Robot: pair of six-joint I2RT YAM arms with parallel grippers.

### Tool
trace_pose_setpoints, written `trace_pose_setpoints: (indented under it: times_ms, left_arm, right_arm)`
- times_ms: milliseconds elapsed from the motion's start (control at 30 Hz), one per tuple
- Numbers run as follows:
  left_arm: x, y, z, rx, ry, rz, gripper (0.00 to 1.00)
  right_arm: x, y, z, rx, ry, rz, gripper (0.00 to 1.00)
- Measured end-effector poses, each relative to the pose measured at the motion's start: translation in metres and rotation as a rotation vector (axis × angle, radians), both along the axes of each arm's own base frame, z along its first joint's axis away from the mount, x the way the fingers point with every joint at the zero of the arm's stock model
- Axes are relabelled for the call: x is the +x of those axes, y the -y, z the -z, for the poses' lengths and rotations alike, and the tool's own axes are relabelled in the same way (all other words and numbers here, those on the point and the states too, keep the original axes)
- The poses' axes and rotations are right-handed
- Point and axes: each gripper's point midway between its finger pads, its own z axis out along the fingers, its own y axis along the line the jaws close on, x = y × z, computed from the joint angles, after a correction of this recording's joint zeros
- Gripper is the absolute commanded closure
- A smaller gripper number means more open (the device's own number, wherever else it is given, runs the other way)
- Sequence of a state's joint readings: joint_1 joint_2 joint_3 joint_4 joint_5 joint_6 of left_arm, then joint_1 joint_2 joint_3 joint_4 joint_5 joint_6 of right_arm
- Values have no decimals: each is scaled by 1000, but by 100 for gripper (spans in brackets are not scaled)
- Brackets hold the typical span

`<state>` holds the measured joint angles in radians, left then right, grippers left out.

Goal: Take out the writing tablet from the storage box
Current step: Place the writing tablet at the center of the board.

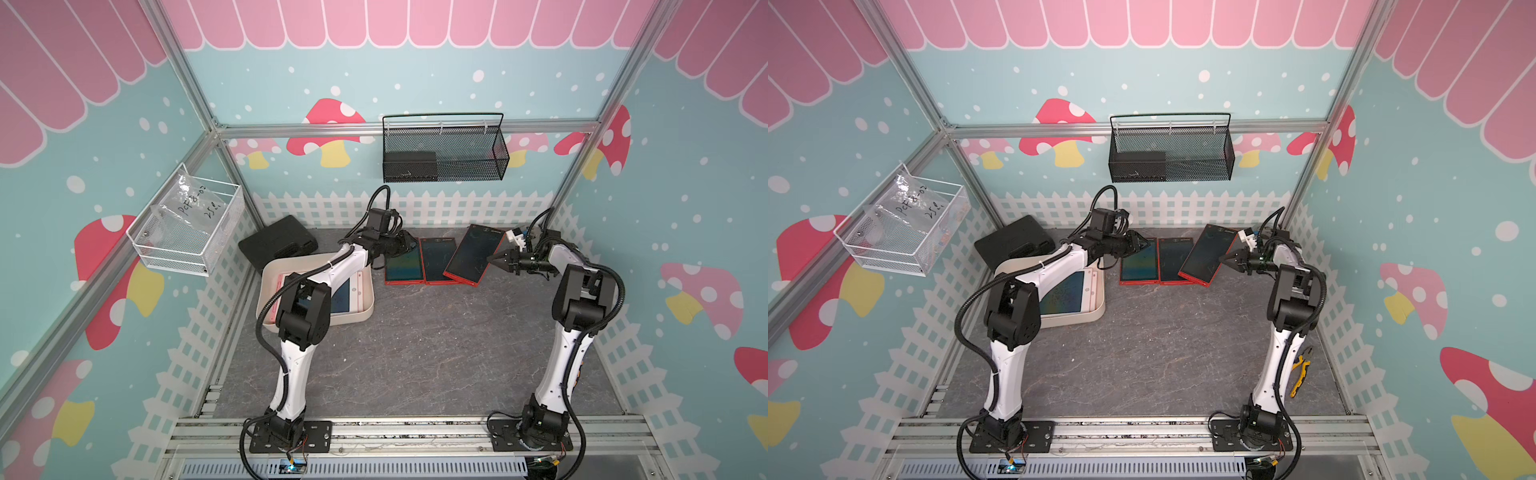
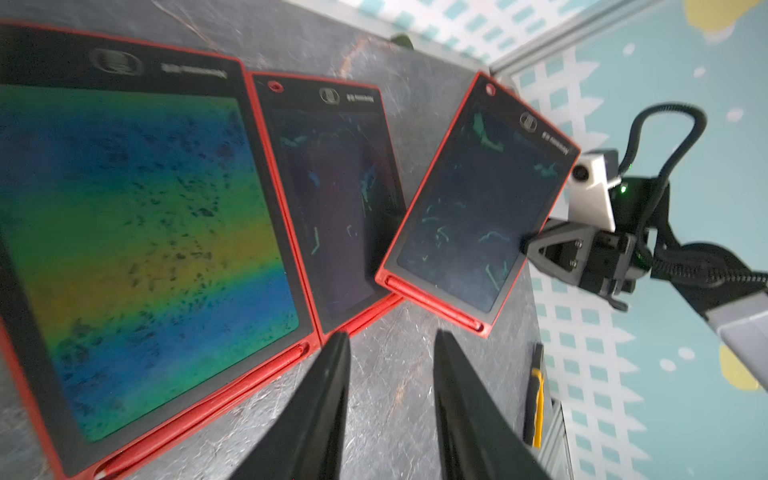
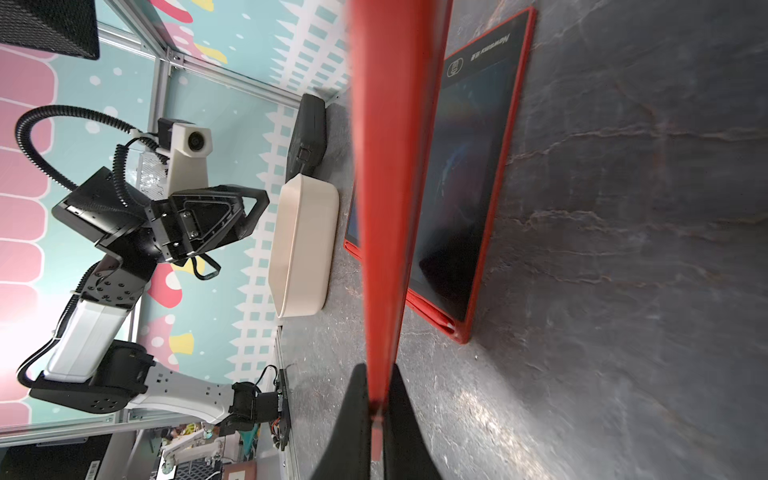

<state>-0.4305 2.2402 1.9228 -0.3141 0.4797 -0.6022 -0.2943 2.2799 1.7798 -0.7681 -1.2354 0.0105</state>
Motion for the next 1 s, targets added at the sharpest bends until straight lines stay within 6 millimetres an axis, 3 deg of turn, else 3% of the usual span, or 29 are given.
trace_pose_setpoints:
  times_ms: [300,467,800,1000]
  left_arm:
    - [-5,62,37,-27,-33,164,63]
    - [-12,88,59,-58,-65,227,62]
    - [-15,110,93,-109,-129,248,61]
    - [-17,124,87,-137,-115,263,59]
  right_arm:
    - [-14,22,-12,26,14,51,98]
    - [-22,23,-18,56,19,67,99]
    - [-34,18,-18,81,-6,86,99]
    - [-32,18,-19,90,1,89,99]
